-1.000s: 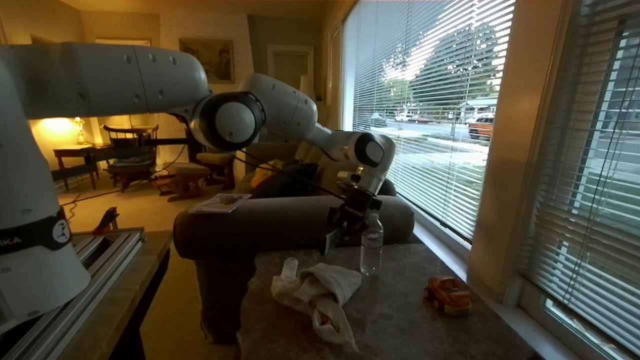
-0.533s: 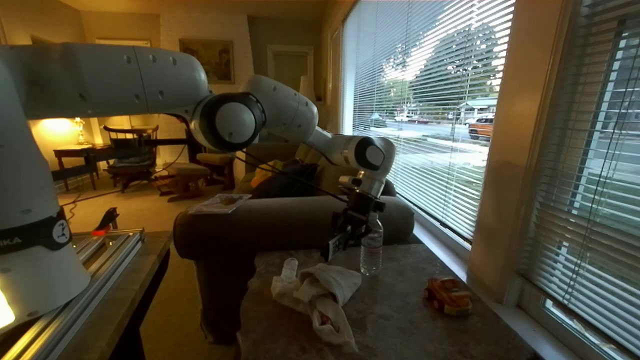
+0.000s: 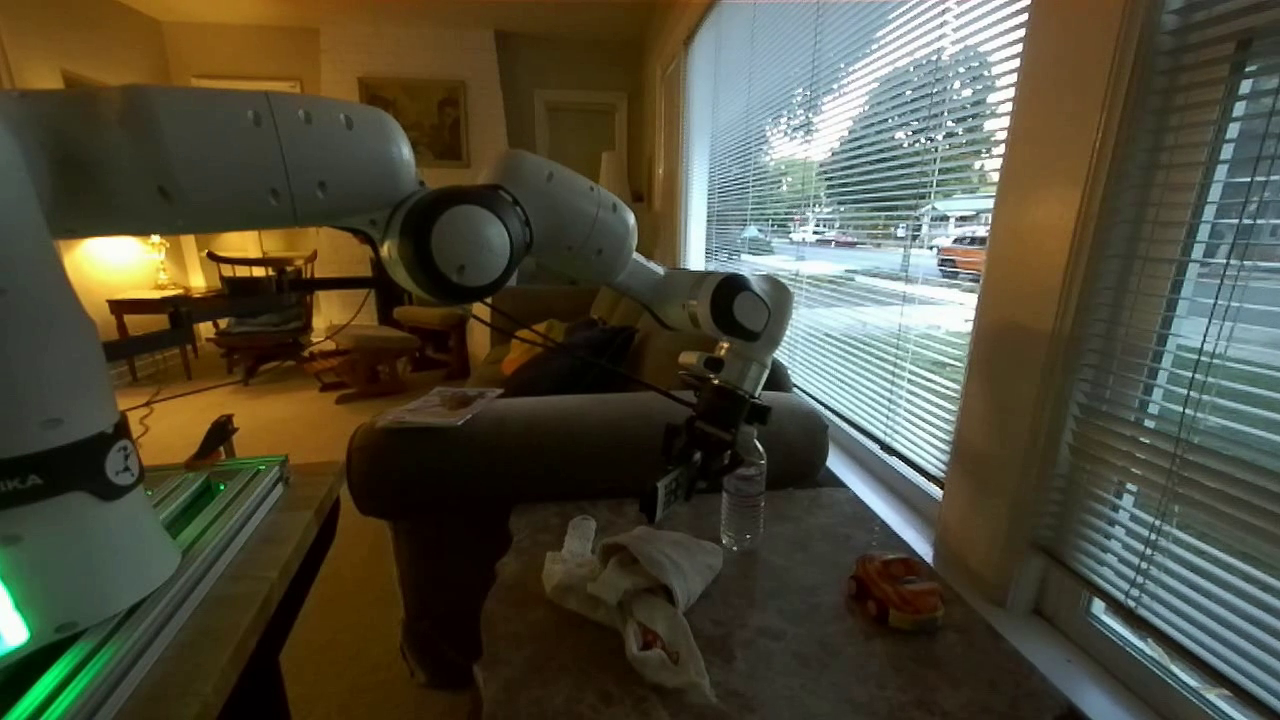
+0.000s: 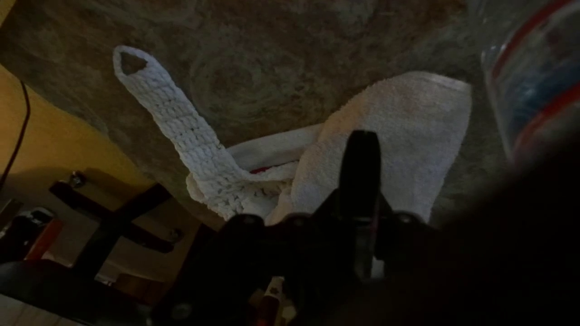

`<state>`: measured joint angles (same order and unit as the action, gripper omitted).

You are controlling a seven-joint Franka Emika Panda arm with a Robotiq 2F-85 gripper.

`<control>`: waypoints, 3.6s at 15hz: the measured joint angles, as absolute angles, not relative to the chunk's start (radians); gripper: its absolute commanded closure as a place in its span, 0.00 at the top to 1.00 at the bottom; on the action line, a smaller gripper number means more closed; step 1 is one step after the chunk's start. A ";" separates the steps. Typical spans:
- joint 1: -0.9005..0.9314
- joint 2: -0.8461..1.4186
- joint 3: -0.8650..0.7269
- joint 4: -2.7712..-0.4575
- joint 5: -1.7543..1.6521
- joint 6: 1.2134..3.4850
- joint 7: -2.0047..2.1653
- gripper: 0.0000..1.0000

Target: Put the grey remote control on the table.

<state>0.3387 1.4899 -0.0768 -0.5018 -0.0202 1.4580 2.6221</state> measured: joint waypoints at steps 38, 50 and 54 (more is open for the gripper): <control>0.365 1.446 -0.073 -0.438 -0.020 1.320 2.680 1.00; 0.307 1.253 -0.587 -0.450 0.368 1.358 2.713 1.00; 0.312 1.211 -0.731 -0.569 0.585 1.421 2.713 1.00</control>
<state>0.3118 1.2107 -0.7310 -0.5693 0.5851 1.4210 2.7129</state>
